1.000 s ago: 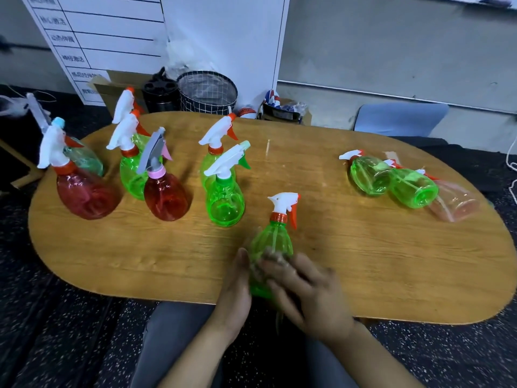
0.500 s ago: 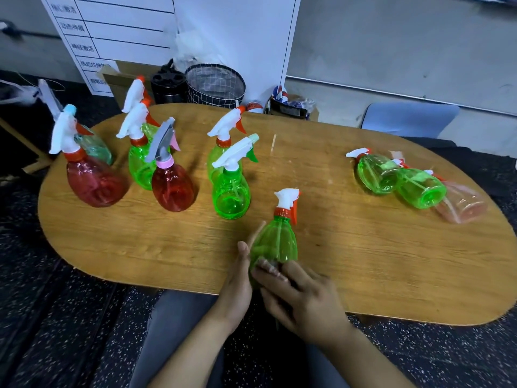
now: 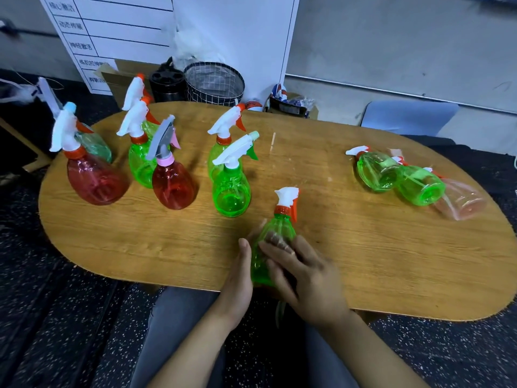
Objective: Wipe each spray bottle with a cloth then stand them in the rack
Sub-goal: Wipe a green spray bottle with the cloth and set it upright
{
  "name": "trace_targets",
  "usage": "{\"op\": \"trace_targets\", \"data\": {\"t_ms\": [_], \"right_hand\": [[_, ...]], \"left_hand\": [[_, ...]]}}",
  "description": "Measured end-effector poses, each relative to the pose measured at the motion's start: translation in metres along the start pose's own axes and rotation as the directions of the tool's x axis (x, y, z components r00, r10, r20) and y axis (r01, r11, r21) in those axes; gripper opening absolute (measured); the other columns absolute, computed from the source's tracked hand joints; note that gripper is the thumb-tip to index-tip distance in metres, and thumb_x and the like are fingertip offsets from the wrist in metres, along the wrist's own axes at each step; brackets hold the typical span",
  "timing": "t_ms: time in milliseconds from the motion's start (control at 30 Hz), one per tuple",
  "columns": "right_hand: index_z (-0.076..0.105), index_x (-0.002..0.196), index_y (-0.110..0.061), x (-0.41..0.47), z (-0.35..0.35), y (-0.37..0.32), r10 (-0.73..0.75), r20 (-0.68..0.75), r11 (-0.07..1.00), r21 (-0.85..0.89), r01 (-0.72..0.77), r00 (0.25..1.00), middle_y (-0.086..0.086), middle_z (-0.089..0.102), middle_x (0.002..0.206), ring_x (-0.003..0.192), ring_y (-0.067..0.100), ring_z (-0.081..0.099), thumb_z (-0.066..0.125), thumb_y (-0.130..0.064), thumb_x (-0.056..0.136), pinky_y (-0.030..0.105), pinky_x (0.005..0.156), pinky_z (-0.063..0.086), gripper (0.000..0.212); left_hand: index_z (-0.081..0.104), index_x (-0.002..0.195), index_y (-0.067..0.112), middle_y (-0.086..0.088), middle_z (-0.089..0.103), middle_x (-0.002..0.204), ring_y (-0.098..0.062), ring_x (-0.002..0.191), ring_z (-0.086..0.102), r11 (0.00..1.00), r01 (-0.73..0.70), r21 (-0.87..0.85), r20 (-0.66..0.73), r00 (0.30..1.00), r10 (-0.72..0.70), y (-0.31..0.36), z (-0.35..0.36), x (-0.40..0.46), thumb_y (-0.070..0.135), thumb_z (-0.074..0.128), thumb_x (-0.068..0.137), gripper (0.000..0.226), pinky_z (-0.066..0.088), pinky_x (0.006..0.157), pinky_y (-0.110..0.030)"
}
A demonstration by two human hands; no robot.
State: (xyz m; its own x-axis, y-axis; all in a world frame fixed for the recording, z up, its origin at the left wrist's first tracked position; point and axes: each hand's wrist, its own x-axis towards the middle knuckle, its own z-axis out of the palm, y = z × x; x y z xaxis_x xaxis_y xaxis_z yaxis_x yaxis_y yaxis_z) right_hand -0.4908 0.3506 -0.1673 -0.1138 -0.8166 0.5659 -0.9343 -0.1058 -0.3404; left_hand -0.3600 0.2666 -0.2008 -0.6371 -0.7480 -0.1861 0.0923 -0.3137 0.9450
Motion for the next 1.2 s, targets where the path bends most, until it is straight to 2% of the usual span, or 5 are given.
{"op": "trace_targets", "data": {"t_ms": [233,400,633,933,1200], "right_hand": [[0.075,0.128,-0.025,-0.016,-0.006,-0.008,-0.185,0.063,0.983,0.013,0.184,0.981,-0.001,0.066,0.102,0.085,0.016,0.067,0.064,-0.029,0.104,0.028,0.068,0.058,0.027],[0.064,0.137,-0.029,0.001,-0.019,-0.002,0.270,-0.097,0.916,0.332,-0.225,0.958,-0.010,0.067,0.124,0.107,0.014,0.068,0.056,-0.031,0.105,0.025,0.093,0.052,0.033],[0.064,0.140,-0.022,0.030,-0.008,0.029,0.468,-0.074,0.806,0.444,-0.392,0.880,-0.007,0.068,0.128,0.121,0.012,0.063,0.050,-0.024,0.108,0.037,0.102,0.051,0.035],[0.061,0.145,-0.030,0.025,0.005,0.015,0.350,0.038,0.921,0.168,-0.352,0.936,-0.011,0.064,0.139,0.123,0.006,0.065,0.044,-0.037,0.109,0.034,0.094,0.057,0.040],[0.064,0.143,-0.022,-0.022,-0.006,0.015,-0.122,0.097,0.993,0.010,0.122,0.988,0.001,0.067,0.112,0.084,0.012,0.063,0.054,-0.033,0.106,0.024,0.068,0.052,0.040]], "left_hand": [[0.046,0.158,0.032,0.002,0.060,0.155,-0.019,0.146,0.054,0.995,-0.013,-0.096,-0.036,0.999,0.009,0.004,0.004,0.000,0.078,0.030,0.096,0.079,0.032,0.128,-0.052],[0.050,0.153,0.026,0.012,0.066,0.143,-0.012,0.135,0.061,0.995,-0.069,0.071,-0.054,0.996,0.073,0.011,0.006,-0.004,0.078,0.075,0.078,0.095,0.053,0.109,-0.031],[0.056,0.145,0.055,0.018,0.056,0.155,-0.009,0.145,0.052,0.995,-0.094,0.023,-0.001,0.996,0.094,0.005,0.000,0.000,0.057,0.068,0.086,0.061,0.043,0.120,-0.060],[0.043,0.155,0.056,0.024,0.044,0.163,-0.010,0.151,0.045,0.997,-0.054,-0.058,0.060,0.997,0.057,0.002,-0.005,-0.001,0.046,0.043,0.104,0.052,0.051,0.109,-0.064],[0.044,0.157,0.049,0.016,0.046,0.165,-0.012,0.154,0.041,0.985,-0.144,0.099,0.027,0.989,0.142,0.005,-0.004,0.000,0.073,0.054,0.097,0.065,0.029,0.129,-0.054]]}}
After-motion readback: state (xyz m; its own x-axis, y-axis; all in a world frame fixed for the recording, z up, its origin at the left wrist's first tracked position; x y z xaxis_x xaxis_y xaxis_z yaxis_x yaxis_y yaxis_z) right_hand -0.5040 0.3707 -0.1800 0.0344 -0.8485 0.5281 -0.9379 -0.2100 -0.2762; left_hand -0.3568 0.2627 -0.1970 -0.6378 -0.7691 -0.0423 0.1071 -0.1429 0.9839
